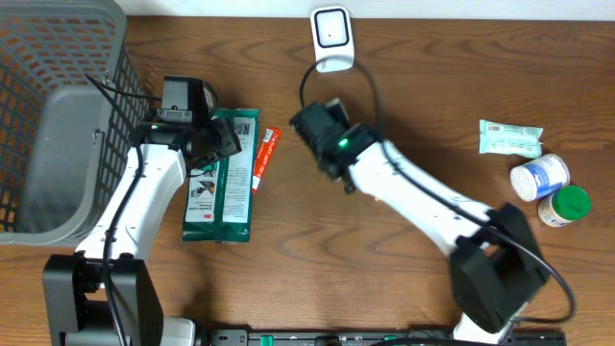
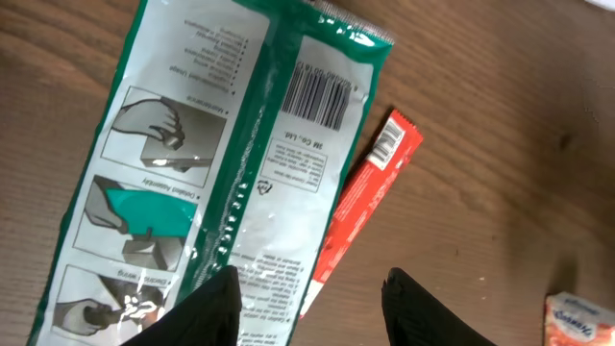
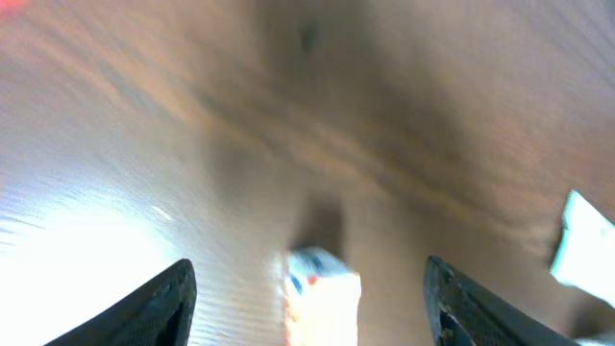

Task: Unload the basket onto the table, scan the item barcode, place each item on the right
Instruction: 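Set the Kleenex pack down mid-table and release it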

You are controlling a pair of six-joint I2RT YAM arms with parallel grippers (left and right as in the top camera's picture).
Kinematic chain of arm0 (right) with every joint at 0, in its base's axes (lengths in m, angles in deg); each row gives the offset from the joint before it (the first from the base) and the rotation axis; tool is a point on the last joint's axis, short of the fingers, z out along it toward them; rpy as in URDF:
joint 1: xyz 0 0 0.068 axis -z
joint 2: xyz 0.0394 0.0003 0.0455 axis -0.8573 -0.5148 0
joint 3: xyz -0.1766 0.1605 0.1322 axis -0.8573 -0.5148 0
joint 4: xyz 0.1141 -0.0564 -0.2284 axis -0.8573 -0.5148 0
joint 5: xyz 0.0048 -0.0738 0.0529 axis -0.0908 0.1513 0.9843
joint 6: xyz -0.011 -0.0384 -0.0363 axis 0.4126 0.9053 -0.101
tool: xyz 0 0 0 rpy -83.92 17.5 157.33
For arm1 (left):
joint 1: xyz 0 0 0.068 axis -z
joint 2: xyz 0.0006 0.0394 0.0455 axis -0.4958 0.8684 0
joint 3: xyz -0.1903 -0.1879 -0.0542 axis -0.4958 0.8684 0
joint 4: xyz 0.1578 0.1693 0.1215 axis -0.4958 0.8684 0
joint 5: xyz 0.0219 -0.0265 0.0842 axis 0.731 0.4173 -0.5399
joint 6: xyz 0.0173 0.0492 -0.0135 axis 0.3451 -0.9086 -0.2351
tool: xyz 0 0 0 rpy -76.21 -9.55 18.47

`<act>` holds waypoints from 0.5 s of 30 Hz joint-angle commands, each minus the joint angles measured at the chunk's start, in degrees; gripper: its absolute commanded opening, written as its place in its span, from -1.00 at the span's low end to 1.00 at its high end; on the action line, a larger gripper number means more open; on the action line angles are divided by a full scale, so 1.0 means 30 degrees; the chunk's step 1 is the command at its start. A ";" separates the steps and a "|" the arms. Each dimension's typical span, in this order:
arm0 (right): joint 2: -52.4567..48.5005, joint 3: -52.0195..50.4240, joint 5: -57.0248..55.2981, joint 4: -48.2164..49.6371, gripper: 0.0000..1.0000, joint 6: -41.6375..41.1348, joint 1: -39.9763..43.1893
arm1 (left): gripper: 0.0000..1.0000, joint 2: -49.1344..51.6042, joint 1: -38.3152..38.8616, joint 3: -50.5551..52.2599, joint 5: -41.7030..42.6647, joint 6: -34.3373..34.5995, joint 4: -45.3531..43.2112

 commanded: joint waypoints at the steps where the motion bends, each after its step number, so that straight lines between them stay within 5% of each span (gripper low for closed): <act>1: 0.1413 0.1501 0.5297 0.0197 0.40 0.0095 0.1115 | 0.00 -0.0073 -0.0029 -0.0058 -0.0233 -0.0758 0.0364; 8: 0.1326 0.1515 0.9581 0.0372 0.43 -0.1384 0.2871 | -0.02 -0.0015 0.0372 -0.0044 -0.0226 -0.1974 0.0554; 15: 0.1282 0.1515 0.9581 0.0233 0.44 -0.1370 0.3854 | -0.48 0.1377 0.2222 -0.0036 -0.0233 -0.3045 -0.0233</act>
